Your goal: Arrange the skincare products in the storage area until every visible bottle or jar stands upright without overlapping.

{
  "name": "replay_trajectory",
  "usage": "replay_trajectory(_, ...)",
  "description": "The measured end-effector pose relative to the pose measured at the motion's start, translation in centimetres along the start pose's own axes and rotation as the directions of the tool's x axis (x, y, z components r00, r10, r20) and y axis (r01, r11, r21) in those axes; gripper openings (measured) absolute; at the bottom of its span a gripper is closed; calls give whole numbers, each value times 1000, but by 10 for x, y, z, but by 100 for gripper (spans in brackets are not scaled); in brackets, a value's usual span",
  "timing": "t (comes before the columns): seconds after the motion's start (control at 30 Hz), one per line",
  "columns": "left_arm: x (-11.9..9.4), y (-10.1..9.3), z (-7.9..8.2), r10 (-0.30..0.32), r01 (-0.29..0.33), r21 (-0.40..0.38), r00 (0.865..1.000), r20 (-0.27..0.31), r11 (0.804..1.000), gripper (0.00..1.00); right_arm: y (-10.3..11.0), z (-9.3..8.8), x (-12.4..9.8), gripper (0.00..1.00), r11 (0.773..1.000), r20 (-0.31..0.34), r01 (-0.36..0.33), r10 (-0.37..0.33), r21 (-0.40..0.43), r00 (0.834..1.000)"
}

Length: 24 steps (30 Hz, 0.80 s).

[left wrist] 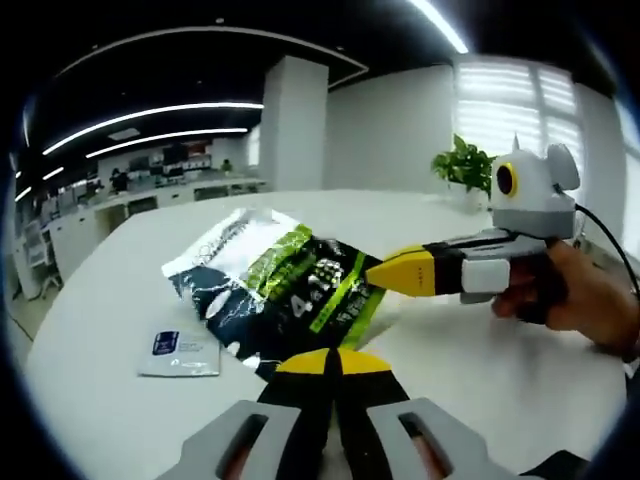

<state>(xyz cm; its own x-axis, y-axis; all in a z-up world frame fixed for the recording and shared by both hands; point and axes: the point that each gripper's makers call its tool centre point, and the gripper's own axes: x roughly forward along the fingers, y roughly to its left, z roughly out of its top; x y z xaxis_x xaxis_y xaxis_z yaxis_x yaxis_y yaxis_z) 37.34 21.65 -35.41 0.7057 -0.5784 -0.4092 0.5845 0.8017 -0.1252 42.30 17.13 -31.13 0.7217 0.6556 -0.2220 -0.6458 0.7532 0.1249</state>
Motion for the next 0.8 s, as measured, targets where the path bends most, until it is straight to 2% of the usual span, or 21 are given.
replay_trajectory(0.2,2,1,7,-30,30,11,999,27,999,0,14,12,-10,0,1000,40,-22,22,-9,999)
replay_trajectory(0.33,1,1,9,-28,27,33,999,41,999,1,16,21,-7,0,999,62,-35,37,-27,997)
replay_trajectory(0.4,0,-2,13,-50,50,4,997,65,999,2,17,24,-5,0,999,79,-37,39,-29,996)
replay_trajectory(0.47,-2,-2,18,-69,73,-36,993,91,997,6,19,33,-6,0,999,106,-35,39,-35,994)
replay_trajectory(0.57,-3,3,19,-42,42,-7,995,94,999,9,25,40,-13,0,997,131,-26,35,-71,991)
replay_trajectory(0.8,-4,3,24,-40,39,8,993,112,999,21,24,51,-15,0,994,176,-15,33,-104,984)
